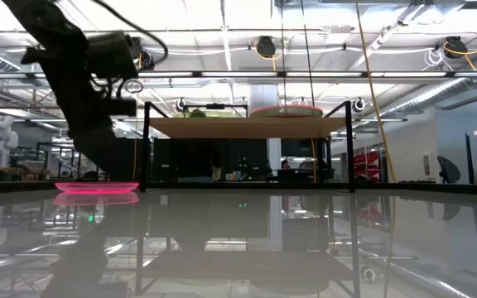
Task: Place and stack plates onto a shelf
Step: Stack the pink plate on top of the green plate on the shelf
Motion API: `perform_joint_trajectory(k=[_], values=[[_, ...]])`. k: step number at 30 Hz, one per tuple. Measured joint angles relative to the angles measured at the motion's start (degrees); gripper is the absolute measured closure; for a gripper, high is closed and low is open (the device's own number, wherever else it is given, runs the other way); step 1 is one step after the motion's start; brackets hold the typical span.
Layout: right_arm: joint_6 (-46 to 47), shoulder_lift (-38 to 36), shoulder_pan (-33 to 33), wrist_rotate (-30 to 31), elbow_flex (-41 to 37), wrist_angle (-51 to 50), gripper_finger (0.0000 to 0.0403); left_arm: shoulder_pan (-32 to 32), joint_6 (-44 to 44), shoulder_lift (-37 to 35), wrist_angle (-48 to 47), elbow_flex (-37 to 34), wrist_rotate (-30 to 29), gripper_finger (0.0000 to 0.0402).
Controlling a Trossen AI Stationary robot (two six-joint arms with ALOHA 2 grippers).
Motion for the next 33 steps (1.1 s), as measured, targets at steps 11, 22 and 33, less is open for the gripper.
perform_joint_trajectory(k=[11,22,33], values=[[-3.2,-0.4,3.7,0.5,-6.8,9.5,0.0297,9.8,5.3,7.5,1.2,0.0,4.0,0.0273],[-2.8,-0.4,3.7,0.4,-6.8,9.5,0.0297,12.5,6.5,11.2,3.9,0.2,3.9,0.0283],[-2.8,-0.4,3.7,0.4,-6.8,9.5,0.0297,11.9,5.3,9.3,-3.5,1.6,3.0,0.0396]])
